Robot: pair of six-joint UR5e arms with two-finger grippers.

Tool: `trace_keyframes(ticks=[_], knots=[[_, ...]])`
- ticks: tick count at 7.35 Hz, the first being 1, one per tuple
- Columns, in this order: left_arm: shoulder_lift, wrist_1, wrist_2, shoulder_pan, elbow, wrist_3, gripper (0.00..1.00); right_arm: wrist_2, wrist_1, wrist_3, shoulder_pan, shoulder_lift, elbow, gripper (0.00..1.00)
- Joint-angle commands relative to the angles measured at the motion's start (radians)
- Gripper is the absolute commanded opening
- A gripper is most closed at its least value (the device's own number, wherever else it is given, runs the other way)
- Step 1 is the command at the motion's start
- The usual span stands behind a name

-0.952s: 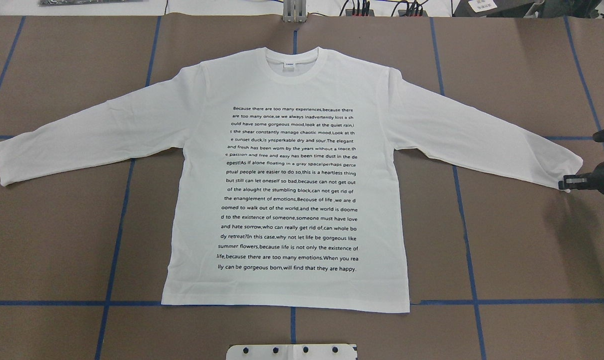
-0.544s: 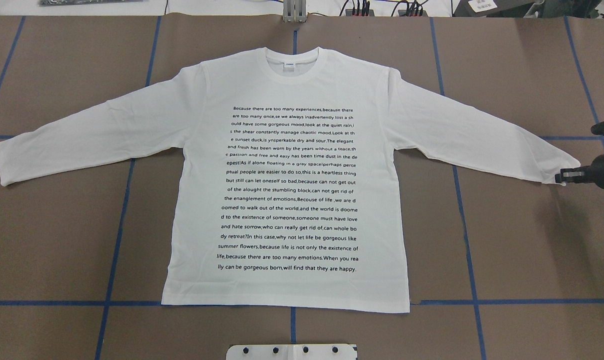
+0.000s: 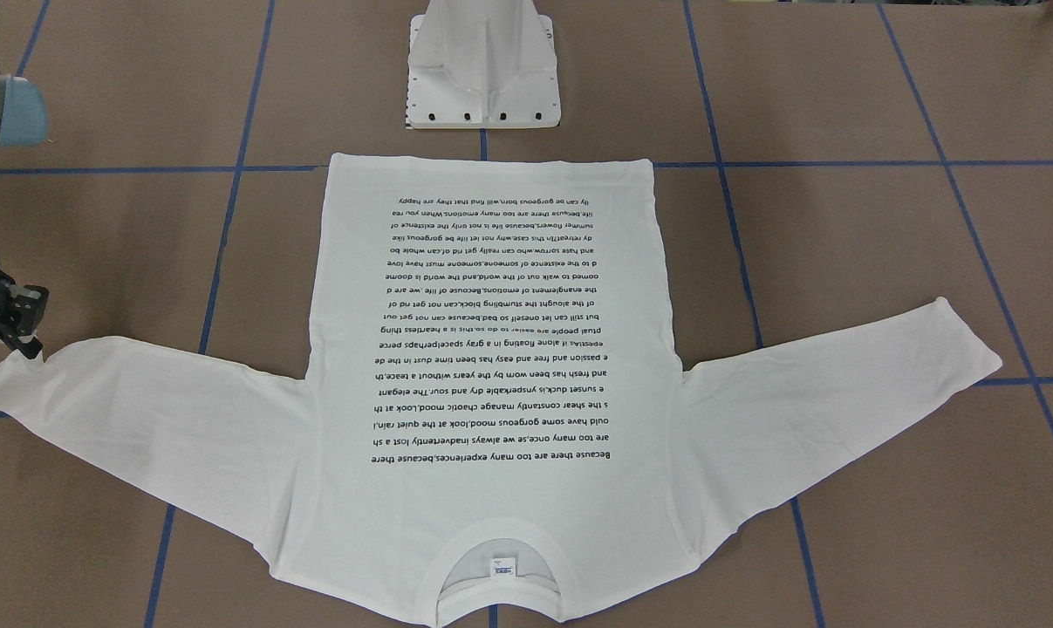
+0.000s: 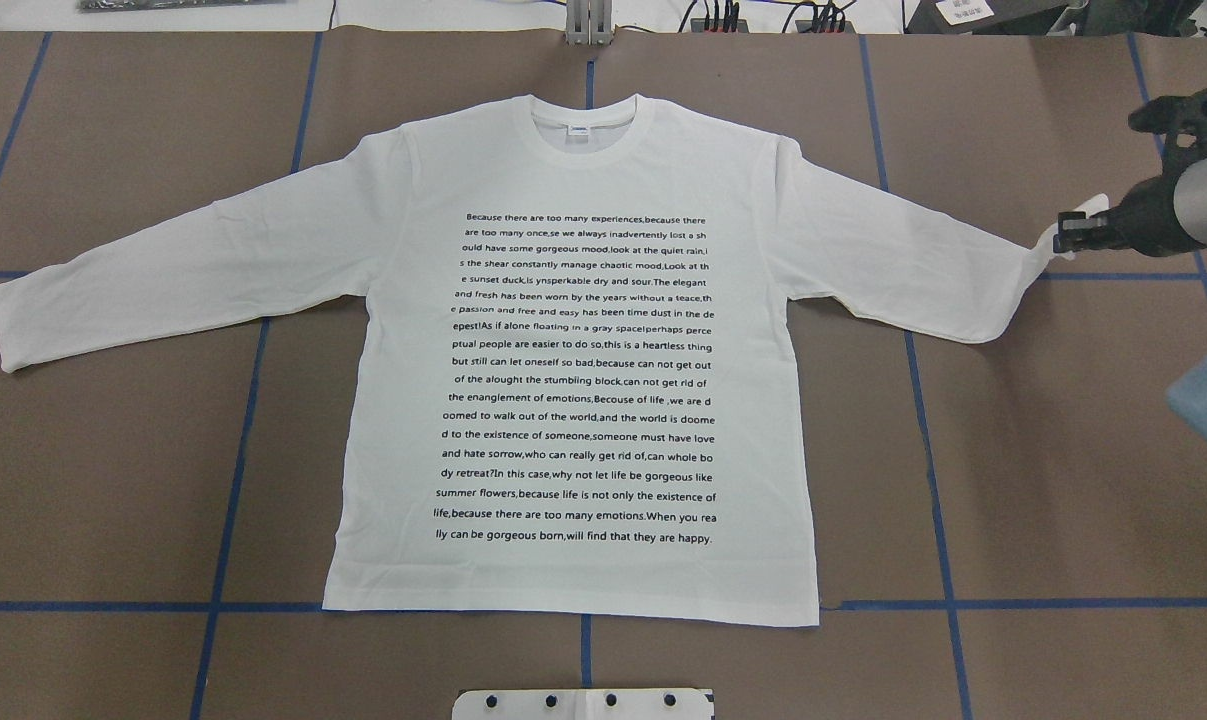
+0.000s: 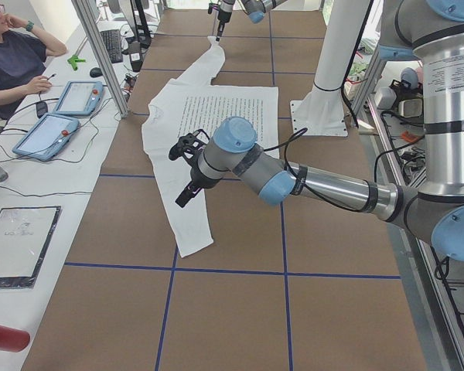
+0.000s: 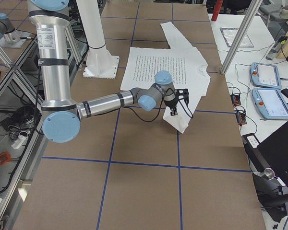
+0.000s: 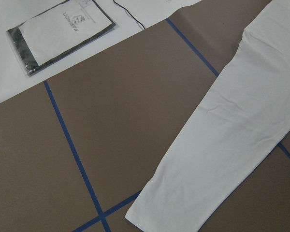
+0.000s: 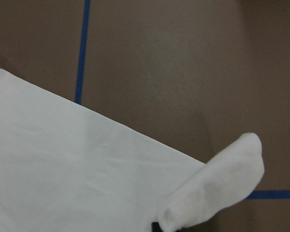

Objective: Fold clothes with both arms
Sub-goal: 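Grasp the sleeve cuff nearest the right gripper and lift it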

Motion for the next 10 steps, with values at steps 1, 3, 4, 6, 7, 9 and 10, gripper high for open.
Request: trace_keyframes(ticks=[1,3,4,6,7,9,10], knots=[[0.0,0.0,0.0,0.0,0.0,0.0,1.0,-0.05,-0.306,0.01,-0.046,0.288,0.011,0.0],[0.0,0.0,0.0,0.0,0.002,0.0,1.0,-0.068,-0.393,0.109,-0.114,0.496,-0.005,0.0],[0.0,0.0,0.002,0.0,0.005,0.0,1.0,-0.086,-0.395,0.203,-0.159,0.574,-0.011,0.0],[0.0,0.0,0.003,0.0,0.009,0.0,1.0,-0.271,-0.392,0.312,-0.296,0.752,-0.146,0.0],[0.0,0.0,0.003,0.0,0.011,0.0,1.0,-0.338,-0.39,0.358,-0.353,0.851,-0.264,0.0],[0.009,0.0,0.005,0.0,0.015,0.003,1.0,-0.427,-0.386,0.464,-0.431,1.078,-0.532,0.0],[0.012,0.0,0.005,-0.001,0.015,0.003,1.0,-0.47,-0.386,0.518,-0.469,1.125,-0.593,0.0]])
